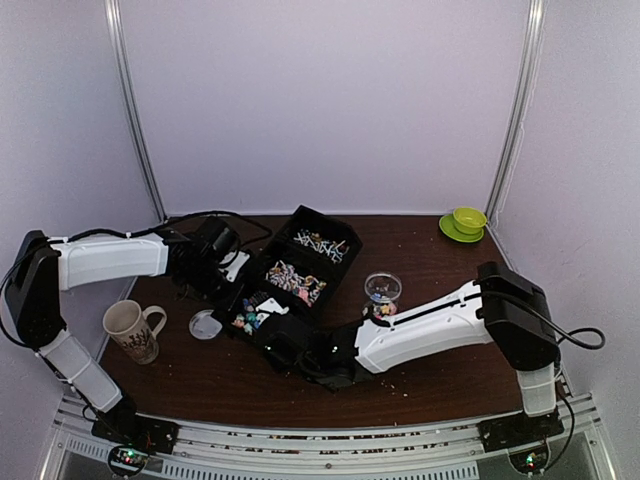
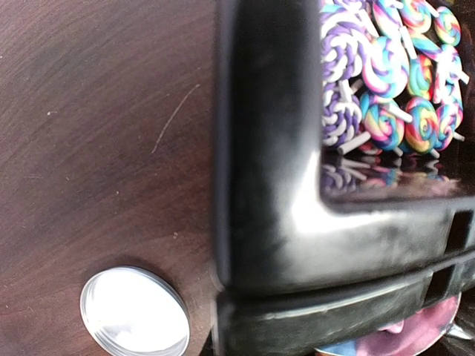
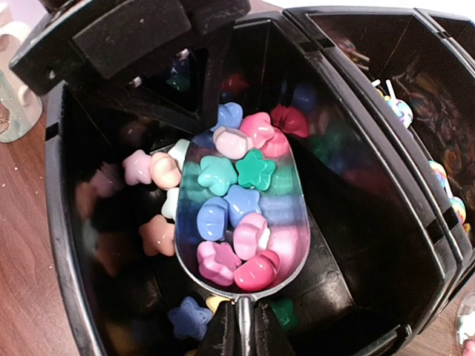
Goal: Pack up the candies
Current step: Scoop the fake candies from the plate.
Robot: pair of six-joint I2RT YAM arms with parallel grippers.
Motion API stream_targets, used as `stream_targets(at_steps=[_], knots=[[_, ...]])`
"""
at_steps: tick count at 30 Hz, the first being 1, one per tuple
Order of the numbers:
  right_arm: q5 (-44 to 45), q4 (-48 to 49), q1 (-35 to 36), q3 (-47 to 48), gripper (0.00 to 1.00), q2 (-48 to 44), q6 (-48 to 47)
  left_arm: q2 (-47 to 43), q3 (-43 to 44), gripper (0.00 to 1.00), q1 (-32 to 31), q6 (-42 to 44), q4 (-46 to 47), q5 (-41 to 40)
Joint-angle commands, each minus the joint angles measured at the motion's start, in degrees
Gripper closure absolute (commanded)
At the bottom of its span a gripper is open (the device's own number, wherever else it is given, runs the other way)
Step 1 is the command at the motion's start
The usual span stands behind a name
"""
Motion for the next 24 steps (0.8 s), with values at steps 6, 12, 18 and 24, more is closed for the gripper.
stream_targets(at_steps=[6,12,18,24], knots=[[4.5,15.0,-1.7,-14.3,1.0,-2.6,-4.6,-3.9,3.5,1.0,-0.9,-0.5,6.5,8.2],[6.1,21.3,-1.2,-17.0,1.0,-2.0,-6.7,-3.6,3.4,1.0,-0.6,-0.5,6.5,8.3],[7.5,24.6,-0.5,-19.1,1.0,-3.0,-7.8,-2.5,3.8,1.0,0.4,-1.4,5.1,6.7],[7.7,28.6,-0.1,-21.9,1.0,-4.4,-8.2,-2.1,3.9,1.0,0.8,-1.6,4.8,6.6]])
